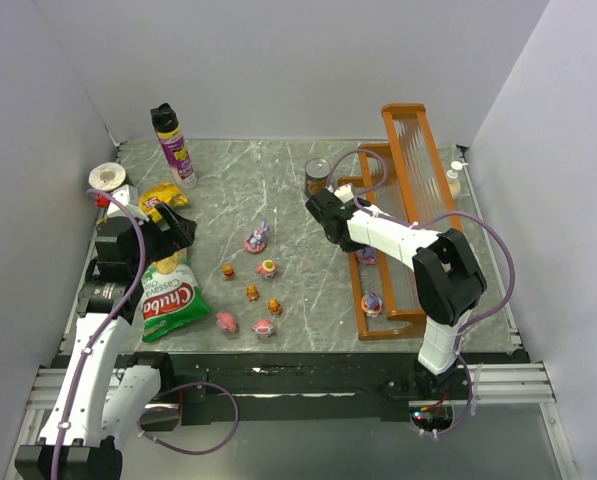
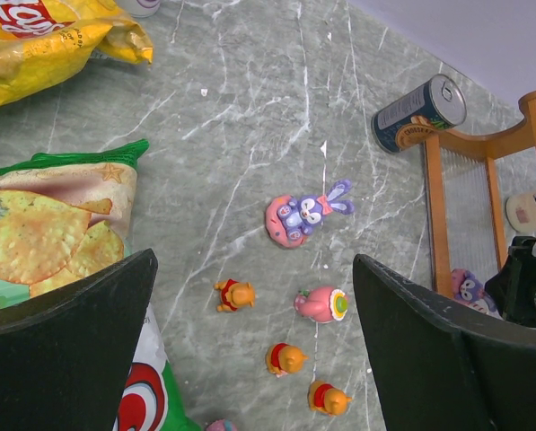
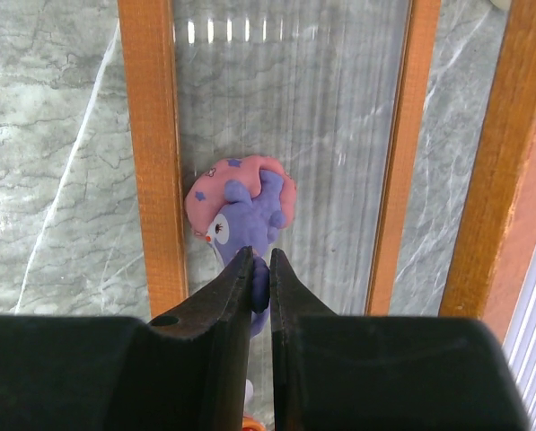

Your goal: Place and organize the plastic toys onto the shelf

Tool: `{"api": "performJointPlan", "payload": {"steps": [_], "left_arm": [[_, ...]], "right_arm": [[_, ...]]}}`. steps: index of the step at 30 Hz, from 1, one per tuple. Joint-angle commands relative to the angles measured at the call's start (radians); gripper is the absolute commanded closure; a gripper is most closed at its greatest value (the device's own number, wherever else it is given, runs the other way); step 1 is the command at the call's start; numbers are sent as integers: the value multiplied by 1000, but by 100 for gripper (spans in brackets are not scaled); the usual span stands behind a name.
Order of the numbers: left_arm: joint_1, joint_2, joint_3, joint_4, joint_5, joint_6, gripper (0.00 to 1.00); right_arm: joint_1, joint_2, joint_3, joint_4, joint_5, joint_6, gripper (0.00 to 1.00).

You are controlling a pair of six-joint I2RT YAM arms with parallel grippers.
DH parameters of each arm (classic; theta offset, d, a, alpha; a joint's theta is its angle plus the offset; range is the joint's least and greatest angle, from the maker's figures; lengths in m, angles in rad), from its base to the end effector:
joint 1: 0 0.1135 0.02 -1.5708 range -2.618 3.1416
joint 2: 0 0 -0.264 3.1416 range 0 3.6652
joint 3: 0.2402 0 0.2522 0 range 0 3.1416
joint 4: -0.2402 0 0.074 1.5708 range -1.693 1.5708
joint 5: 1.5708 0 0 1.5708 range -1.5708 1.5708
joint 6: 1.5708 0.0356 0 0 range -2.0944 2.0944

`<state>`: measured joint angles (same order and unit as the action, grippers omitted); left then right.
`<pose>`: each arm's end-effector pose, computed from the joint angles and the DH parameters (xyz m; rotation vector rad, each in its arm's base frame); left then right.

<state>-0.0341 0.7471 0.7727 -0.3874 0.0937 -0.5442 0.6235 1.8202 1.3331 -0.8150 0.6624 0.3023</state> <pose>0.1718 -0.0092 0.3204 -0.4329 1.9120 -0.4740 0.3025 0.1906 0.2093 -0.2899 2.5282 -0.6287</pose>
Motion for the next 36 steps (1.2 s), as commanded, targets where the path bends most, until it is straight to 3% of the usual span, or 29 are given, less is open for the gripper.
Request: {"api": "performJointPlan", "payload": {"steps": [1, 9, 21, 36], "left_arm": [[5, 0, 19, 22, 20, -10, 4], [5, 0, 19, 21, 20, -10, 4], [7, 0, 19, 19, 20, -10, 4], [16, 0, -1, 56, 74, -14, 4]], "right_arm": [[-10, 2, 3, -6, 13, 15, 83], [-11, -13, 24, -10, 17, 12, 66], [-4, -68, 44, -18, -1, 21, 51], [57, -128, 60, 13, -38, 38, 45]]}}
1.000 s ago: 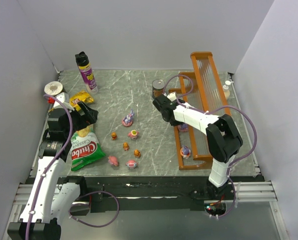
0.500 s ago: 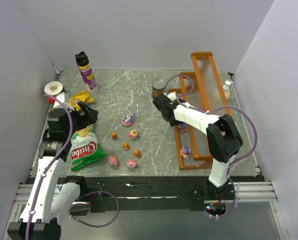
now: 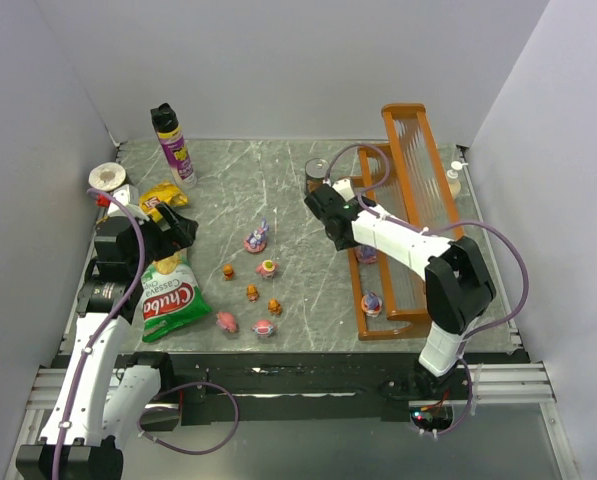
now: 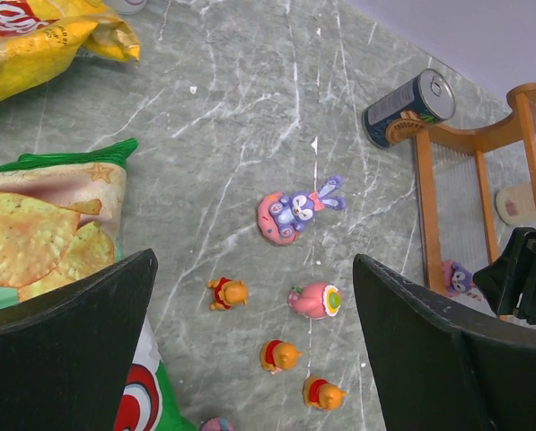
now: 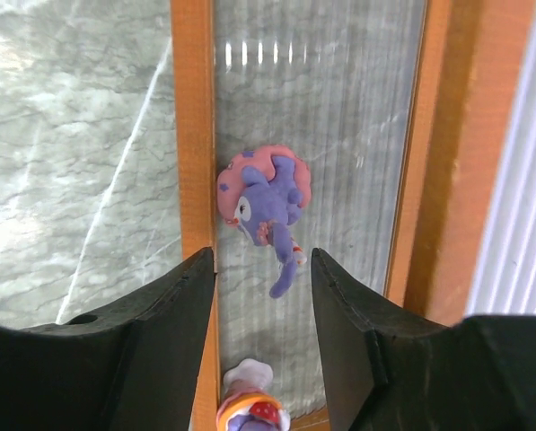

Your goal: Place and organize the plastic toys onto the shelf

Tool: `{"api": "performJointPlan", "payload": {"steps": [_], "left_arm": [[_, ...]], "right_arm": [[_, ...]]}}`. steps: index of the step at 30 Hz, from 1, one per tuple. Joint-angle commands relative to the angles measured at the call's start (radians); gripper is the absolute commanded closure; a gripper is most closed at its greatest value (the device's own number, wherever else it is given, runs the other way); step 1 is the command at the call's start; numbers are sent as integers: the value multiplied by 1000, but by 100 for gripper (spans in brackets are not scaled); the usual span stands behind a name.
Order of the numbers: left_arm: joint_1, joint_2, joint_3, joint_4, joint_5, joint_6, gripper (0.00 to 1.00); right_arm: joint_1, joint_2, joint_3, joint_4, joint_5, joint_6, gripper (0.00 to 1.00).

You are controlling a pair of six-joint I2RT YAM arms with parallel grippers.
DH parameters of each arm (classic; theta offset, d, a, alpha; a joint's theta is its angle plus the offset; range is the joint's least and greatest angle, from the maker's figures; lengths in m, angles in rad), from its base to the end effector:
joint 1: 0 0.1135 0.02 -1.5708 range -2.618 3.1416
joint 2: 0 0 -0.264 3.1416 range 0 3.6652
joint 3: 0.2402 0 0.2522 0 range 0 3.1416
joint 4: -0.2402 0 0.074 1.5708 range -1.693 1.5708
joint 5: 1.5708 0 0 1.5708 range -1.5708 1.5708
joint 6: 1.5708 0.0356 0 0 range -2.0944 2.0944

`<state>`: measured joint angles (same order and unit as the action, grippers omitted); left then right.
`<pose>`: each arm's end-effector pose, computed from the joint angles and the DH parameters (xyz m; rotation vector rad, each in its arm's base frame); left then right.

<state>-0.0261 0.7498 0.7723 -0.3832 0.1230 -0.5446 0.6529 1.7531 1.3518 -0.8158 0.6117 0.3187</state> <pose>0.1725 -0.0089 0.3203 -0.4216 1.9152 -0.4972 0.2924 0.1979 0.2359 -0.2776 2.4970 -0.4911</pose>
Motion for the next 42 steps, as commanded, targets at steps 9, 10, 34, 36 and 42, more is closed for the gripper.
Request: {"api": "performJointPlan", "payload": {"steps": [9, 10, 34, 36, 42], "left_arm": [[8, 9, -19, 78, 61, -8, 4], [8, 8, -19, 76, 58, -5, 4], [66, -9, -27, 107, 92, -23, 4], [64, -1, -21, 90, 93, -25, 4], [64, -41, -40, 76, 136, -1, 4]], "right_arm": [[138, -170, 27, 99, -62, -26, 45], [149, -197, 15, 113, -76, -29, 45], [157, -120, 92, 325, -469, -3, 29], [157, -80, 133, 329, -460, -4, 29], [155, 107, 286, 352, -437, -9, 36]]}}
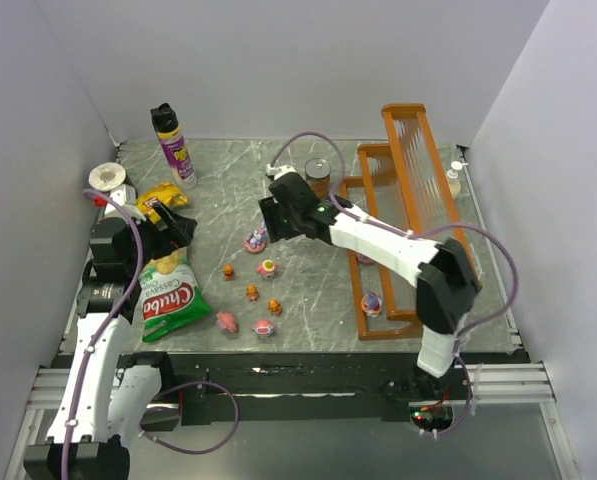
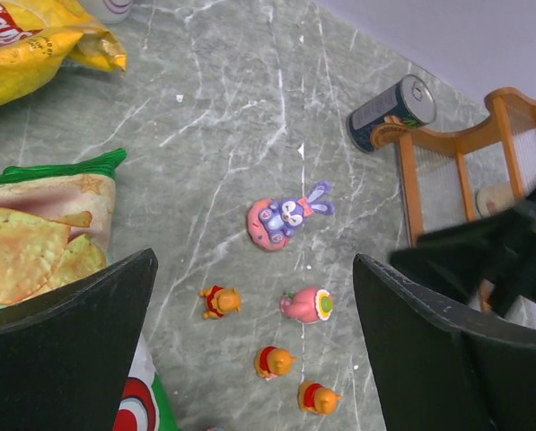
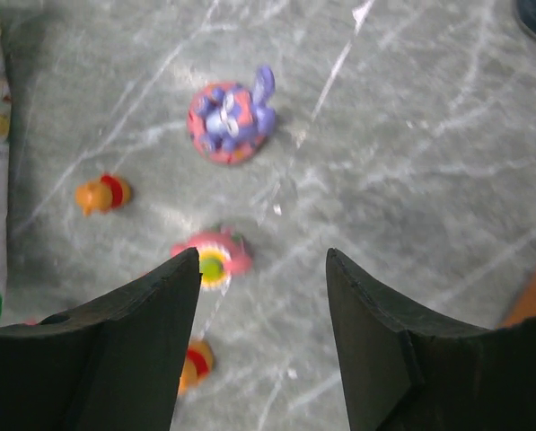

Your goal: Place and organize the plastic toys onto the shelf

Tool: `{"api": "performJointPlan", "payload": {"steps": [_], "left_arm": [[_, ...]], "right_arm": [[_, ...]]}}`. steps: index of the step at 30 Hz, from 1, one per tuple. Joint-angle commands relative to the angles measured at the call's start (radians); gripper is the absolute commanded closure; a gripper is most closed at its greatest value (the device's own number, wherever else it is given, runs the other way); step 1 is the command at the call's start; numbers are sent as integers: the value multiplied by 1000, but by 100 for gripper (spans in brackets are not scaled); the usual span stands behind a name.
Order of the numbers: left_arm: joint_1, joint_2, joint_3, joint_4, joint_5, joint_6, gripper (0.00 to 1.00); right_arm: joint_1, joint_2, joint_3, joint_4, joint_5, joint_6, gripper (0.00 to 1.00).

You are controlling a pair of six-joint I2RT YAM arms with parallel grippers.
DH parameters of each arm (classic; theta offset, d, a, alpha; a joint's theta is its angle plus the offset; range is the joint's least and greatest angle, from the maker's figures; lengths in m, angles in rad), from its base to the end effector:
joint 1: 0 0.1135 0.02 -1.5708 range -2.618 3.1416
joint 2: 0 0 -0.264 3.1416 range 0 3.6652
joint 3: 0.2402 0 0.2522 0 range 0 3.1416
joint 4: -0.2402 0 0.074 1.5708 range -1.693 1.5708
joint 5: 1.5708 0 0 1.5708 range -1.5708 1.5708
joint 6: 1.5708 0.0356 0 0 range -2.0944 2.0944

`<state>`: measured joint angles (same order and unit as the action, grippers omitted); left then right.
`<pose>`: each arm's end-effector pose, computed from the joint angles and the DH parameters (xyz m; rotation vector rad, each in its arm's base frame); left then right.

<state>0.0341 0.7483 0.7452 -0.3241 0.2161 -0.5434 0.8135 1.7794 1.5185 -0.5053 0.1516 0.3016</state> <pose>0.1748 -0.0017 0.3174 -0.4041 1.8852 -0.5488 0.2825 0.2910 0.2908 -0.5228 2.2986 0.3786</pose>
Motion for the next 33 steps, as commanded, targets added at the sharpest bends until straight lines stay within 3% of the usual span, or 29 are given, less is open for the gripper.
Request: {"api": "performJointPlan", "payload": {"steps": [1, 6, 12, 15, 33], "left_arm": [[4, -47, -17, 17, 52, -9, 4], [4, -63, -26, 36, 49, -15, 4], [6, 32, 3, -21, 57, -12, 4], [6, 45, -3, -21, 71, -15, 4], [7, 85, 10, -23, 89, -16, 4]], "right_arm": [[-5, 118, 135, 45, 29, 8, 37], [-5, 187, 183, 91, 81, -10, 37], [-8, 264, 235, 100, 120, -12, 39], [-11, 305, 290, 42, 187, 8, 42], [-14, 393, 347, 14, 154, 57, 52]]}}
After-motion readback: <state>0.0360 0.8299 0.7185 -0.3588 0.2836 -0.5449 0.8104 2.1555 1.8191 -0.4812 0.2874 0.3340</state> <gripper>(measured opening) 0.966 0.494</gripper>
